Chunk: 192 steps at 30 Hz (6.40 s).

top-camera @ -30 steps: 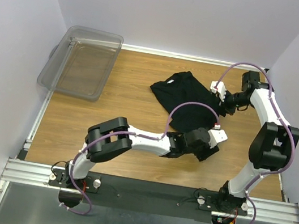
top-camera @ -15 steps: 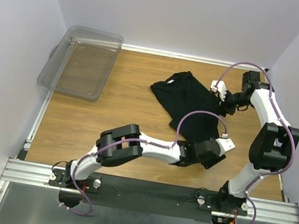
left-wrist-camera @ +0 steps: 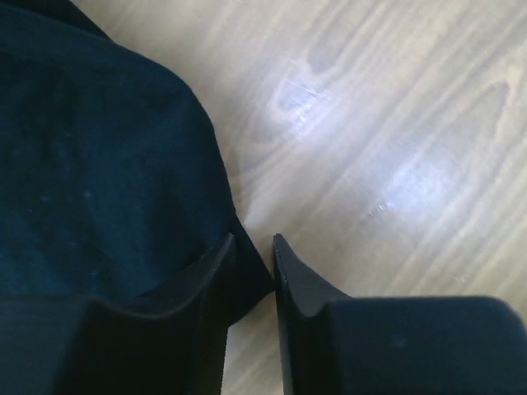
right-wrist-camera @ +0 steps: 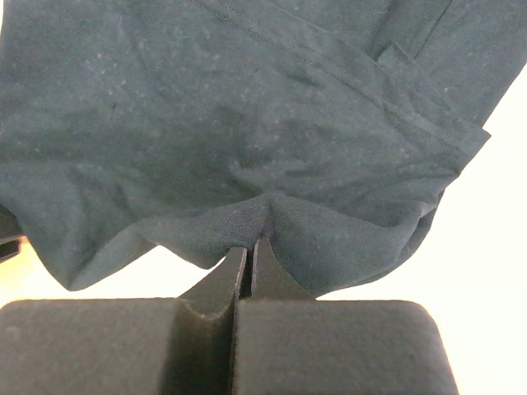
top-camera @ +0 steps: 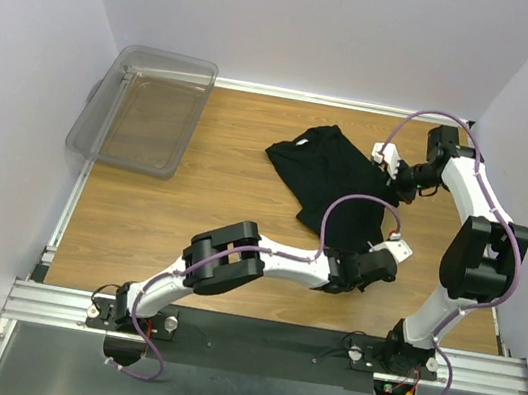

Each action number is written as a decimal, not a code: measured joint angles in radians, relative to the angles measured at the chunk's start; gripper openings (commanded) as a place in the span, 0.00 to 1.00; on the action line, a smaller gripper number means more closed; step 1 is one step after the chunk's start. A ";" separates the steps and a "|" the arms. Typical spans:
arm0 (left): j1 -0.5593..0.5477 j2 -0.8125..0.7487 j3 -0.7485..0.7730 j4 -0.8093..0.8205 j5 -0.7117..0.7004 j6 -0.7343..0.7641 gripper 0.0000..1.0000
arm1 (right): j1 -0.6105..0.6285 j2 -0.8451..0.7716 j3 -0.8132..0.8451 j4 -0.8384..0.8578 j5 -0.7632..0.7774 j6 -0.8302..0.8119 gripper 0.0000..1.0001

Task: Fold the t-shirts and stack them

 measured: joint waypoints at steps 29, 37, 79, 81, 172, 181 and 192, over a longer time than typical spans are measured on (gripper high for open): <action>0.302 -0.575 -0.446 -0.013 0.351 0.317 0.00 | 0.002 -0.094 -0.051 -0.040 -0.051 0.013 0.01; 0.454 -0.579 -0.427 -0.024 0.440 0.395 0.00 | 0.027 0.026 0.155 -0.043 -0.117 0.132 0.00; 0.933 0.014 0.365 0.100 0.323 0.467 0.00 | 0.237 0.795 0.934 0.840 0.147 1.079 0.00; 0.943 0.064 0.433 0.097 0.323 0.457 0.00 | 0.239 0.806 0.936 0.881 0.208 1.106 0.00; 0.848 -1.231 -1.086 0.429 0.552 -0.253 0.66 | -0.338 0.264 -0.079 0.801 0.049 1.450 0.01; 0.755 -1.278 -1.150 0.434 0.551 -0.282 0.66 | -0.538 0.197 -0.106 0.711 0.207 1.072 0.73; 0.743 -1.414 -1.151 0.431 0.518 -0.258 0.68 | -0.516 -0.103 -0.184 0.602 0.250 0.776 0.80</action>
